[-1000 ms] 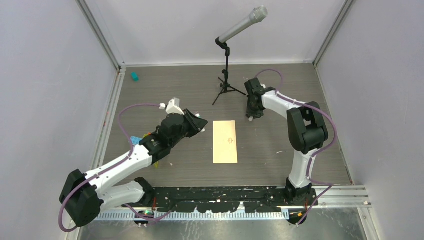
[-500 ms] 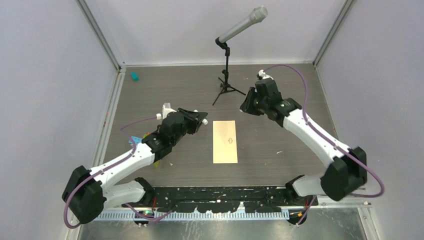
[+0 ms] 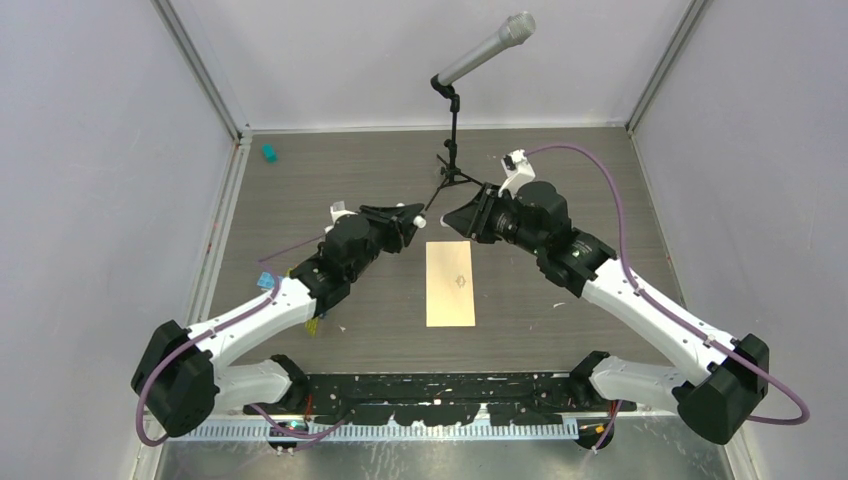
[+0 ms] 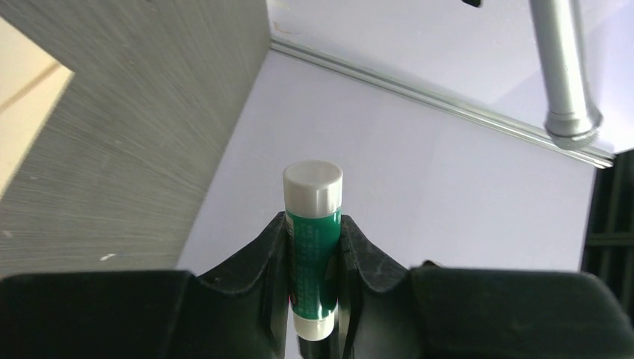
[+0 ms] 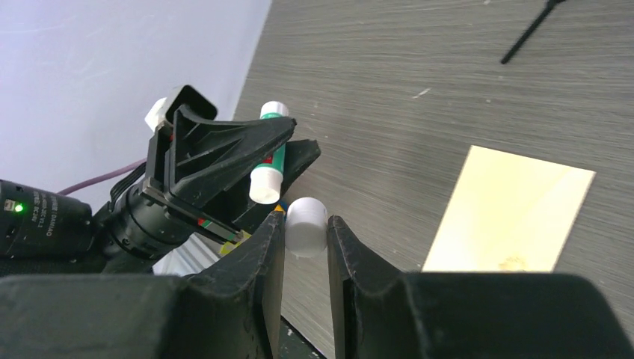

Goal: Place the letter into the envelope and seal it

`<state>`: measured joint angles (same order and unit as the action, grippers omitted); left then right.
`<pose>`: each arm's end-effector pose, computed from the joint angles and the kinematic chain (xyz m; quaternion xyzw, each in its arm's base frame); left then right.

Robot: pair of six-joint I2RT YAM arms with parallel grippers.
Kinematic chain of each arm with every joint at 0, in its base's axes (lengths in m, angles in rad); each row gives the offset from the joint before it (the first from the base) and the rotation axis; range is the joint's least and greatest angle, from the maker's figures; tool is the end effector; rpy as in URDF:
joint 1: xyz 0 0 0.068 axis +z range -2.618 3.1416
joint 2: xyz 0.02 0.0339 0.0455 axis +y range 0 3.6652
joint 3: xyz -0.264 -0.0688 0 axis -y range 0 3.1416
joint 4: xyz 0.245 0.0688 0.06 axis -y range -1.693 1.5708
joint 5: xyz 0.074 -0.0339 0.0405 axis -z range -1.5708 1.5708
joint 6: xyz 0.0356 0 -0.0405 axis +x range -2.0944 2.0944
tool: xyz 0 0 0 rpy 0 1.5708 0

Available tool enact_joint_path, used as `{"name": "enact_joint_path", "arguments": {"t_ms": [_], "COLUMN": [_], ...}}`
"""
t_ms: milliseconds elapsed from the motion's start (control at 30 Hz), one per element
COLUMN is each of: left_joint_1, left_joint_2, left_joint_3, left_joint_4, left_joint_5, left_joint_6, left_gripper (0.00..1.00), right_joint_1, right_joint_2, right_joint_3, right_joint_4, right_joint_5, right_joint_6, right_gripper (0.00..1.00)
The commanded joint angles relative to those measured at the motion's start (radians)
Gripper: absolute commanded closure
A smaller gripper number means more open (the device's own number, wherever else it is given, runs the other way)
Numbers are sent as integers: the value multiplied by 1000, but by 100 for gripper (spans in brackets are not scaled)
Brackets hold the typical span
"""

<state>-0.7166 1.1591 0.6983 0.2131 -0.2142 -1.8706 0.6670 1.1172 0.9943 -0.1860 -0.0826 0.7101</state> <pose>0.2055 -0.1690 0.2736 -0.4830 0.6217 -0.5644 0.2483 0.2018 0.1626 0.3470 -0.0070 0.8071 0.4003 0.4339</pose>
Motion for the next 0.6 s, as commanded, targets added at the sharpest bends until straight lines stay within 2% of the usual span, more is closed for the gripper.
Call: {"name": "enact_joint_path", "arguments": {"t_ms": [0,233,567], "left_joint_1": [6,5,6], "left_joint_2": [11,19,27], "left_joint_3": [58,77,73], "left_joint_4": [122,168,228], "left_joint_5": [40,88,118], "left_joint_6": [-64,-105,-147], "left_gripper": [100,100,100], "right_joint_1": [21,26,28], "right_joint_2": [-34,-73,-79], "right_joint_3": [-13,-45,-55], "right_joint_4": [163,266,288], "right_joint_5": [-29,-29,-41], "right_joint_6": [49,78,90], "right_gripper": [94,95,95]}}
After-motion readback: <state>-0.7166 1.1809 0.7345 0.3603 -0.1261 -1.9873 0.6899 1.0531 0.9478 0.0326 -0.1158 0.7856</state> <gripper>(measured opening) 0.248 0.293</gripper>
